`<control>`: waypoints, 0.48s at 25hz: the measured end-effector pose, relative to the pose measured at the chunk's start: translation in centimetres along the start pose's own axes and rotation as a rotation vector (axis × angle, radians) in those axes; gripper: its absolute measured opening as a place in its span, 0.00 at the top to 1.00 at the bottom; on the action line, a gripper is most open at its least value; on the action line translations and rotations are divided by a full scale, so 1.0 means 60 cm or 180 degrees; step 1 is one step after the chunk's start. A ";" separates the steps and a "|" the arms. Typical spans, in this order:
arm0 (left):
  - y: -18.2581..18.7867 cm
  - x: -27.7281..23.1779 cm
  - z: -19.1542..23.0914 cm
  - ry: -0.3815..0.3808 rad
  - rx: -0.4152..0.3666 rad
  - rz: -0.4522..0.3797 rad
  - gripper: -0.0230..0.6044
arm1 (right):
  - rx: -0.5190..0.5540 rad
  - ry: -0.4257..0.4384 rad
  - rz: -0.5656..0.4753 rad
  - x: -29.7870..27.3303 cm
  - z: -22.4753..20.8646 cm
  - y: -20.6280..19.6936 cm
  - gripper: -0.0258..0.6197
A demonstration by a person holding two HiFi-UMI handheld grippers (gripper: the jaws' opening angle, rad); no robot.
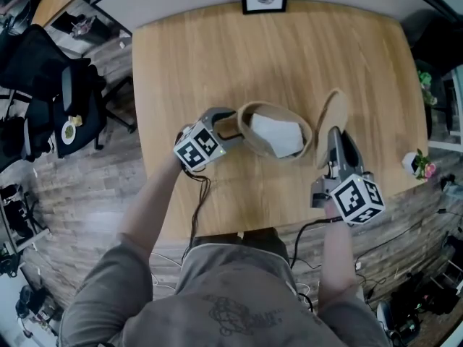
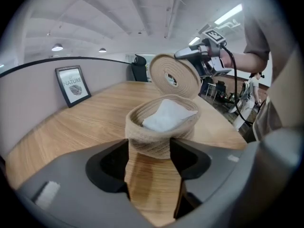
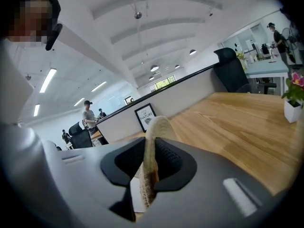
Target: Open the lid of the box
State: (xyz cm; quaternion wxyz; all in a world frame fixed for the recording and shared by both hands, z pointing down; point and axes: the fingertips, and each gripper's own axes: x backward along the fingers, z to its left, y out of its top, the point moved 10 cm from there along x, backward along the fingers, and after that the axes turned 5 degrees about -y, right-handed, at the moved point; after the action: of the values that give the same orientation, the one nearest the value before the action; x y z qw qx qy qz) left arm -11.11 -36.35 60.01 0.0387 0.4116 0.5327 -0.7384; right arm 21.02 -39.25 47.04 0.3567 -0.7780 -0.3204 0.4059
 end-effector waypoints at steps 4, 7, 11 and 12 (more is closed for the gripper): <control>0.013 0.033 -0.016 0.0293 -0.0185 0.0107 0.55 | 0.0122 0.0095 -0.0183 0.023 0.025 0.043 0.85; 0.049 0.079 -0.015 0.0555 -0.0166 -0.0156 0.59 | 0.0314 0.0153 -0.0333 0.042 0.052 0.080 0.85; 0.109 0.150 -0.021 0.0875 -0.0259 -0.0409 0.59 | 0.0533 0.0266 -0.0576 0.079 0.090 0.127 0.85; 0.124 0.167 -0.025 0.0975 -0.0304 -0.0433 0.59 | 0.0572 0.0300 -0.0640 0.091 0.099 0.139 0.85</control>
State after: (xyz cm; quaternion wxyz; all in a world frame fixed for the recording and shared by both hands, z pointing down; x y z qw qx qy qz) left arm -13.17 -34.50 47.77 -0.0734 0.4801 0.5934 -0.6418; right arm 20.17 -37.71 35.59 0.4785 -0.7251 -0.3420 0.3582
